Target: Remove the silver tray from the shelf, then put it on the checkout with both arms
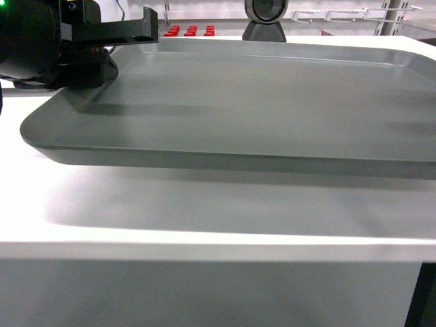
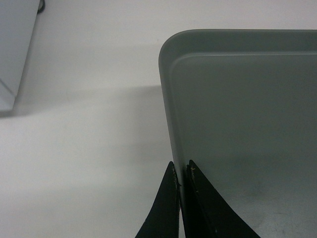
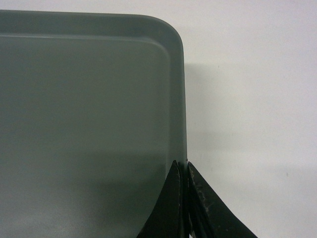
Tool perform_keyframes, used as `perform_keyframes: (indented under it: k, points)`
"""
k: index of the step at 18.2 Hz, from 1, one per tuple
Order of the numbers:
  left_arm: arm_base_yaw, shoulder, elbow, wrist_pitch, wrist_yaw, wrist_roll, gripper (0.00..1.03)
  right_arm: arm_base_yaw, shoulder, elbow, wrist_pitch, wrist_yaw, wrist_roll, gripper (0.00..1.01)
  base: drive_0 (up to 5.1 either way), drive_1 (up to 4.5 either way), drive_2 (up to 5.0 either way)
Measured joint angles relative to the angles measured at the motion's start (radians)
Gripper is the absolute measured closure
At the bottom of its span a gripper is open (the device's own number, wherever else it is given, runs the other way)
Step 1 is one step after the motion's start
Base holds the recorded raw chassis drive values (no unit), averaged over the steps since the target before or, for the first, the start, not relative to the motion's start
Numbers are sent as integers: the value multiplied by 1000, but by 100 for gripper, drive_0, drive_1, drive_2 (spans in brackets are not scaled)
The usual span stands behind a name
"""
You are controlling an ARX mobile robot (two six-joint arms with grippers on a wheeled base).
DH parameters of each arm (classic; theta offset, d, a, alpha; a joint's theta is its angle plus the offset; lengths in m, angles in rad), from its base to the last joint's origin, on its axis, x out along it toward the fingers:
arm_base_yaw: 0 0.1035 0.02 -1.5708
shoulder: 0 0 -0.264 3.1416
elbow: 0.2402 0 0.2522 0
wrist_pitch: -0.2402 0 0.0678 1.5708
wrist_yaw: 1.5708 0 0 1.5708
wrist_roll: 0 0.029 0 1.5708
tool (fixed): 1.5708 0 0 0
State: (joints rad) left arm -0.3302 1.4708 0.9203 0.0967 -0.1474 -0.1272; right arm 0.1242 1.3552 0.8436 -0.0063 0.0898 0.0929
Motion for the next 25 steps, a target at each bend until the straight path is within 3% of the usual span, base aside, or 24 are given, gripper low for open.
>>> perform_keyframes:
  k: [3, 25]
  points:
    - [0, 0, 0, 6, -2, 0, 100, 0, 0, 0, 3, 5, 0, 99, 3, 404, -398]
    - [0, 3, 0, 3, -2, 0, 100, -1, 4, 0, 0, 2, 0, 99, 0, 0, 0]
